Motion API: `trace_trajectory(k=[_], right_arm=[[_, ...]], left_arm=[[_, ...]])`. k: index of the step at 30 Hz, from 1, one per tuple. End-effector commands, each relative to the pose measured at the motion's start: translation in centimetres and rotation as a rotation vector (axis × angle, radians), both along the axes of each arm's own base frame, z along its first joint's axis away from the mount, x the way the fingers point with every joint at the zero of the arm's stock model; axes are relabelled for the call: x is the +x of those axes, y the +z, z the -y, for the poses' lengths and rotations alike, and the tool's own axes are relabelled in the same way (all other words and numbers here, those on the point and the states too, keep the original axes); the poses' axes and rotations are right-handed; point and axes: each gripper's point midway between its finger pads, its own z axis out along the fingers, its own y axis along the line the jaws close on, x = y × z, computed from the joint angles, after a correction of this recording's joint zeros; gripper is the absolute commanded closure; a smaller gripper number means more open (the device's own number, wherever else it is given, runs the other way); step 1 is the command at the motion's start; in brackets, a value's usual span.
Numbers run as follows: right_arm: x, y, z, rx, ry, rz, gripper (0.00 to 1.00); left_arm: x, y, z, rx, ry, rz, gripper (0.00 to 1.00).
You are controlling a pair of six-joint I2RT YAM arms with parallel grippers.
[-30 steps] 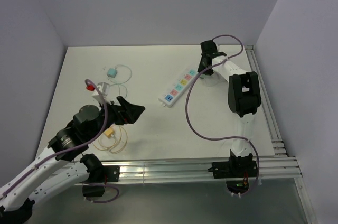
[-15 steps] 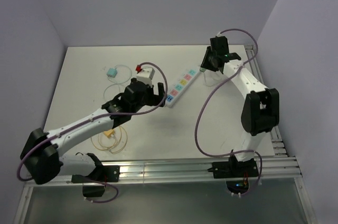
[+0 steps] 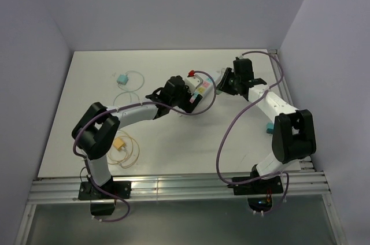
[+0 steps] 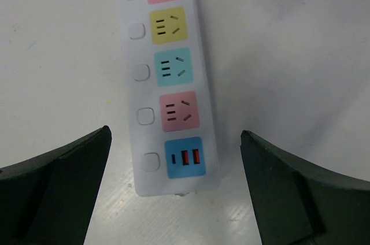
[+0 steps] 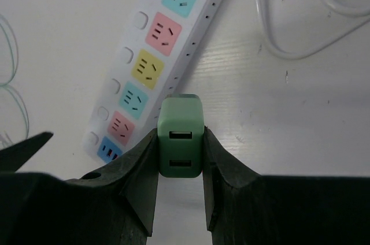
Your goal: Insert the plug
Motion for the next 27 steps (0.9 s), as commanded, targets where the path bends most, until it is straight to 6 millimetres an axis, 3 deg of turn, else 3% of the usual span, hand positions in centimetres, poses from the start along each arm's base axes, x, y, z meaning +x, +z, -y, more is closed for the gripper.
trace_trajectory(k=[1,7,19,27], right_arm=[[0.9,4.2,-1.2,0.081,0.038,0.154,1.0],[0.3,3.7,-0.4,0.059,0.006,0.153,1.0],[-0.3,4.1,0.4,0.026,-0.001,0.178,1.0],[-0.4,4.0,0.9,0.022,-0.004,0.184,1.0]], left_arm=[[2.5,2.6,1.1,-0.018,-0.046,0.12,0.01],[3.7,0.0,1.1,0.006,-0.058,0.062,0.01],[4.1,-4.4,2.2,0.021,-0.101,-0.06,0.01],[4.2,-8.0,1.6,0.082,-0.051,-0.141,0.06]])
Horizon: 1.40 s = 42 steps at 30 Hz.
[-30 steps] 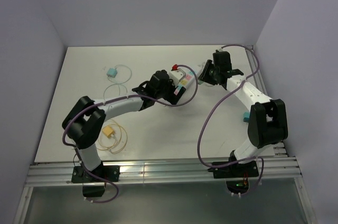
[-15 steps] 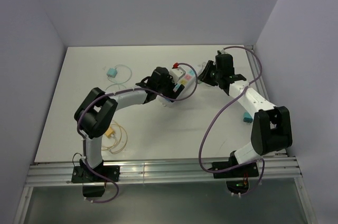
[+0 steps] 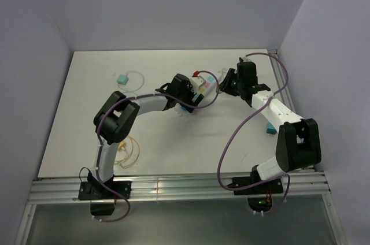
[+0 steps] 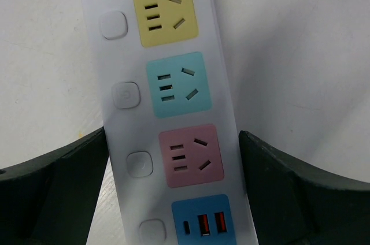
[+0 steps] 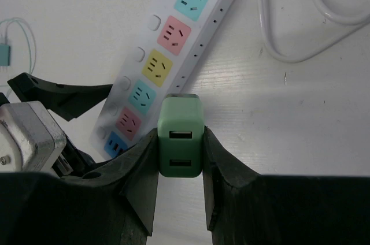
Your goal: Insert the plug
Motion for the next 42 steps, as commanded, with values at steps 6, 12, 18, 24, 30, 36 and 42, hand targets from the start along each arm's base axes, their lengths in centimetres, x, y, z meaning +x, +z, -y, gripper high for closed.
trace_trajectory(k=[6,12,18,24,30,36,42], right_arm=[[0.6,2.3,0.4,0.003,-0.002,0.085,1.0],[-0.1,1.3,0.6,-0.016,-0.001,0.013,1.0],[-1.0,1.8,0.8,-0.043,0.02,-0.028,1.0],[-1.8,3.3,-0.2,0.003,0.064,-0.037,1.0],[-1.7,3.2,-1.6,0.092,0.073,-0.069,1.0],[-2.8,2.2,-1.6,0.142,0.023,-0.105,1.0],[-5.0,2.8,-0.5,0.136,-0.028,-0.102,1.0]], left_arm=[[-0.7,-2.2,-0.3,0.029,0.045,-0.089,0.38],[-2.7,-2.1,-0.5,-0.135,0.124,-0.244,1.0],[-6.6,-1.3,-0.9,-0.279,0.159,-0.44,1.0],[-12.9,1.1,-0.5,-0.45,0.112,-0.648,1.0],[-17.4,2.8,-0.5,-0.58,0.053,-0.787,1.0],[-18.8,4.1,0.5,-0.692,0.084,-0.827,1.0],[-19.8,4.0,1.7,-0.757,0.154,-0.851,1.0]])
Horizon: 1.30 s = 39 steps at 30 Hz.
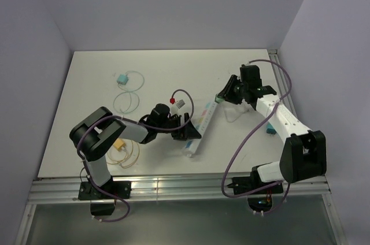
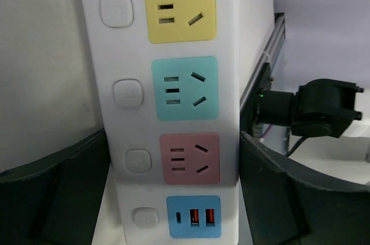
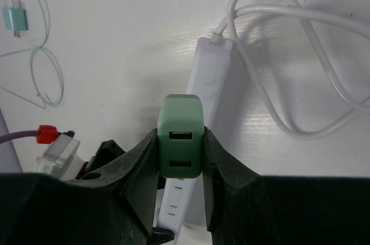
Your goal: Insert the plug
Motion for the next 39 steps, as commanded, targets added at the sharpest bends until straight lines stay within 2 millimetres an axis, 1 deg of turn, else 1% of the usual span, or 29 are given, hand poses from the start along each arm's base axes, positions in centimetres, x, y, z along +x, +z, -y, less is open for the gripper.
trace_trajectory(k=[1,2,3,5,6,8,9,10,12,16,23,27,30,33,36,39], right_arm=[[-0.2,2.5,0.4,0.02,-0.034,0.06,1.0],[-0.5,2.5,0.5,0.015,-0.032,0.046,1.0],[-0.6,2.4,0.5,0.008,-0.026,0.043,1.0],[-0.8,2.1,0.5,0.003,-0.015,0.03,1.0],[-0.9,2.0,0.3,0.006,-0.002,0.02,1.0],[-1.3,1.4,0.3,0.009,0.005,-0.011,1.0],[-1.4,0.8,0.1,0.012,0.014,-0.033,1.0],[-1.8,0.6,-0.3,0.03,0.036,-0.055,1.0],[-2.0,0.2,-0.5,0.036,0.049,-0.074,1.0],[-2.3,0.1,-0.6,0.037,0.063,-0.089,1.0],[-1.7,0.2,-0.4,0.017,0.075,-0.075,1.0],[-1.4,0.0,-0.9,0.046,0.084,-0.08,1.0],[-1.0,0.5,-1.0,0.057,0.074,-0.057,1.0],[-0.7,0.3,-0.8,0.05,0.062,-0.063,1.0],[-0.5,0.4,-1.0,0.058,0.061,-0.054,1.0],[-0.2,0.0,-0.9,0.052,0.053,-0.063,1.0]], left_arm=[[-0.3,1.9,1.1,-0.084,0.051,-0.021,1.0],[-0.5,1.4,0.9,-0.081,0.058,-0.039,1.0],[-0.4,1.6,1.0,-0.092,0.061,-0.03,1.0],[-0.6,1.1,0.9,-0.092,0.069,-0.047,1.0],[-0.6,1.2,1.0,-0.106,0.064,-0.043,1.0],[-0.7,0.6,0.8,-0.106,0.077,-0.06,1.0],[-0.8,0.7,0.8,-0.112,0.079,-0.061,1.0],[-0.8,0.8,0.9,-0.121,0.079,-0.059,1.0],[-0.7,0.6,0.8,-0.111,0.082,-0.058,1.0],[-0.6,0.2,0.8,-0.093,0.08,-0.063,1.0],[-0.7,0.0,1.1,-0.07,0.088,-0.06,1.0],[-1.0,-0.1,1.3,-0.072,0.088,-0.07,1.0],[-1.0,-0.2,1.4,-0.061,0.094,-0.07,1.0],[-1.1,0.1,1.6,-0.068,0.094,-0.067,1.0],[-1.3,-0.2,1.6,-0.065,0.094,-0.074,1.0],[-1.3,-0.3,1.7,-0.07,0.094,-0.081,1.0]])
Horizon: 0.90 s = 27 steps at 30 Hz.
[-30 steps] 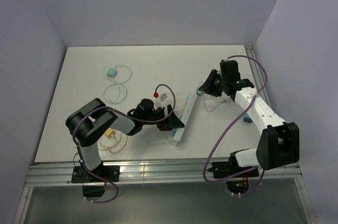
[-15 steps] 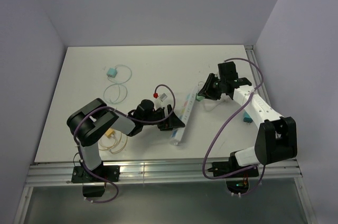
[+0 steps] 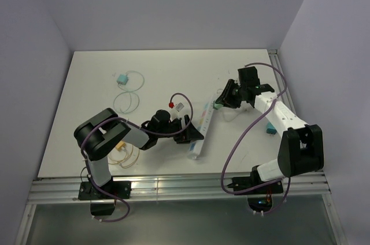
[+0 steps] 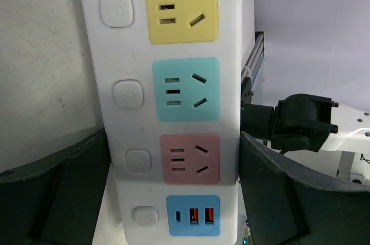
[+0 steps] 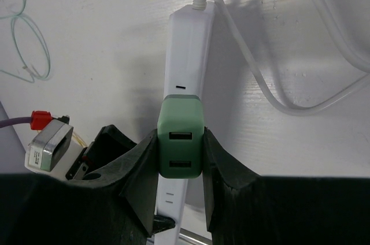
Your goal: Insert the plug
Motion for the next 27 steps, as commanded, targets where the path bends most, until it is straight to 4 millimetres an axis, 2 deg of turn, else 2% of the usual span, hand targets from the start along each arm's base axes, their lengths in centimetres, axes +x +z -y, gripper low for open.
trace_trajectory(k=[1,7,16,22,27], right_arm=[[2.1,1.4,-0.1,0.015,-0.019,0.059,1.0],[2.5,1.1,-0.2,0.02,-0.019,0.064,1.0],[2.8,3.1,-0.1,0.029,-0.026,0.122,1.0],[3.0,1.6,-0.1,0.018,-0.025,0.083,1.0],[3.2,1.3,-0.3,0.023,-0.022,0.081,1.0]], left_arm=[[0.0,-0.4,0.4,0.003,0.006,-0.016,1.0],[-0.1,-0.4,0.5,-0.001,-0.001,-0.017,1.0],[-0.2,-0.6,0.5,0.003,-0.002,-0.023,1.0],[-0.3,-0.4,0.4,-0.003,-0.001,-0.02,1.0],[-0.4,-0.6,0.5,-0.007,-0.003,-0.028,1.0]])
